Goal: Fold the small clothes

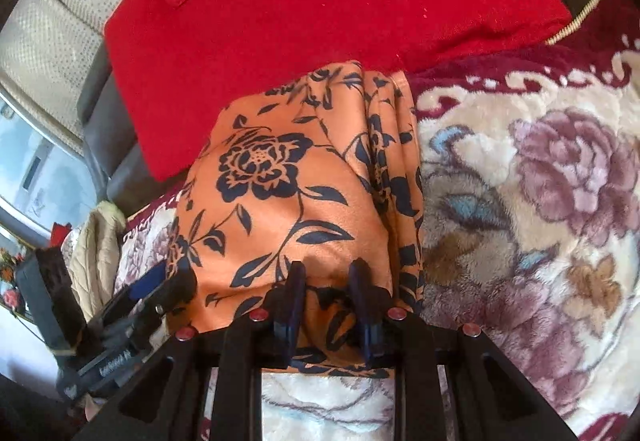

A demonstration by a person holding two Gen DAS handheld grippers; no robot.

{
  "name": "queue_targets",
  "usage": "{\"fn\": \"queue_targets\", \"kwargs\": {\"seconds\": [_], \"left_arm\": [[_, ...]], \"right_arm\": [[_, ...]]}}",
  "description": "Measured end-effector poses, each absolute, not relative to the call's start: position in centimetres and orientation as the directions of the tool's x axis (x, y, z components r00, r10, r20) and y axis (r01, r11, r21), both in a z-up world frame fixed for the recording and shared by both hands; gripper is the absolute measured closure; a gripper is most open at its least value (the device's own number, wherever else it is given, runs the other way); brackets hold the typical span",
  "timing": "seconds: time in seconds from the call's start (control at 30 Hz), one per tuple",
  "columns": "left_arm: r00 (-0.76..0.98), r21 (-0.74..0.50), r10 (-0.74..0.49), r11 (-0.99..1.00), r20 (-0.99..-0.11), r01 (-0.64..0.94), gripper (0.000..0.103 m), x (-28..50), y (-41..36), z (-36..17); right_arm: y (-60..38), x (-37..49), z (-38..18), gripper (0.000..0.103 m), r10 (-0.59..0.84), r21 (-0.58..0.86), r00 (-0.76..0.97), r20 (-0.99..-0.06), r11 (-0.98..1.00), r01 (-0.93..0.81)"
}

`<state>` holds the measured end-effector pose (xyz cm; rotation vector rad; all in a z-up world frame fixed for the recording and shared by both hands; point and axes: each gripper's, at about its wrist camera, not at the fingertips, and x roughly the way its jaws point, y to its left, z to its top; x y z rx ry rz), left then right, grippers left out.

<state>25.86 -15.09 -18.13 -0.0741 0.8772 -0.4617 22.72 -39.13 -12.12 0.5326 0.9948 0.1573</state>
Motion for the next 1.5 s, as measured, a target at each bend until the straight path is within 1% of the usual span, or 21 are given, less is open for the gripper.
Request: {"fn": "queue_targets", "kwargs": {"seconds": [0.07,0.13,0.23,0.33,0.43,0.5,0.57,0.63,0.7,0.8,0.87,0.93,1.0,1.13,1.23,1.27,1.37,1.5], "left_arm": [[0.564,-0.295,-0.451,0.889,-0.692,0.350,0.024,26.2,-14.2,-17.4],[0.579,-0.291,-0.446,0.893,-0.683,0.345,0.024,26.5,-14.0,-17.2],[0.565,-0.237,-0.395,0.912,-0.724,0.333,0.024,27.4,-14.8,-18.5],[0.541,-0.236,-0.387,0.914,-0.747,0.329,0.022,27.8,-15.4,-20.1],[0.558,-0.202,-0.374,0.916,-0.741,0.347,0.020,27.7,-16.0,-20.3],[0.567,-0.182,-0.369,0.915,-0.736,0.359,0.018,27.6,-16.1,-20.6],[0.558,-0.183,-0.373,0.912,-0.741,0.366,0.017,27.5,-16.4,-21.0],[0.554,-0.195,-0.381,0.910,-0.740,0.366,0.017,27.5,-16.4,-21.4],[0.546,-0.202,-0.390,0.906,-0.741,0.373,0.017,27.5,-16.2,-21.3],[0.519,-0.260,-0.424,0.896,-0.742,0.361,0.017,27.6,-15.2,-20.7],[0.519,-0.296,-0.447,0.889,-0.729,0.350,0.017,27.5,-14.4,-20.3],[0.525,-0.295,-0.441,0.893,-0.728,0.341,0.017,27.3,-14.2,-20.3],[0.517,-0.291,-0.442,0.891,-0.733,0.348,0.017,27.1,-14.3,-20.5],[0.507,-0.250,-0.423,0.893,-0.751,0.375,0.016,26.6,-15.2,-21.5],[0.517,-0.239,-0.417,0.895,-0.747,0.376,0.014,26.7,-15.2,-22.0],[0.511,-0.247,-0.421,0.894,-0.750,0.375,0.013,26.8,-15.1,-22.0],[0.479,-0.297,-0.450,0.883,-0.753,0.363,0.012,27.3,-14.5,-22.1],[0.466,-0.345,-0.482,0.871,-0.742,0.350,0.013,27.9,-13.5,-21.3]], "right_arm": [[-39.4,23.3,-10.9,0.075,0.380,0.517,0.562,-0.734,0.850,0.101],[-39.8,24.7,-9.1,0.075,0.368,0.516,0.593,-0.716,0.851,0.095],[-40.2,27.4,-7.5,0.075,0.318,0.481,0.621,-0.716,0.870,0.110],[-40.3,31.0,-7.4,0.075,0.308,0.490,0.615,-0.726,0.859,0.147],[-40.2,35.0,-9.4,0.075,0.301,0.477,0.556,-0.775,0.856,0.201],[-40.5,37.3,-11.8,0.075,0.270,0.445,0.503,-0.821,0.855,0.268],[-40.7,38.8,-14.6,0.076,0.278,0.435,0.450,-0.849,0.852,0.293],[-40.9,39.2,-16.0,0.076,0.302,0.464,0.456,-0.837,0.833,0.301],[-40.9,38.9,-15.6,0.076,0.294,0.464,0.475,-0.829,0.837,0.290],[-40.3,38.7,-13.7,0.075,0.283,0.445,0.480,-0.830,0.856,0.265],[-39.0,38.7,-11.8,0.075,0.323,0.471,0.507,-0.799,0.860,0.194],[-37.2,38.9,-9.7,0.075,0.369,0.492,0.537,-0.759,0.865,0.102],[-35.3,39.3,-8.6,0.075,0.411,0.508,0.532,-0.740,0.860,0.042],[-31.3,42.4,-9.9,0.075,0.453,0.490,0.440,-0.776,0.871,-0.033],[-29.8,44.8,-14.0,0.075,0.418,0.444,0.340,-0.842,0.896,-0.002],[-29.8,45.2,-14.9,0.075,0.411,0.439,0.335,-0.848,0.898,0.008],[-29.8,45.5,-15.1,0.075,0.421,0.456,0.355,-0.835,0.890,0.017],[-32.0,43.9,-13.1,0.075,0.455,0.502,0.394,-0.798,0.865,0.018]]}}
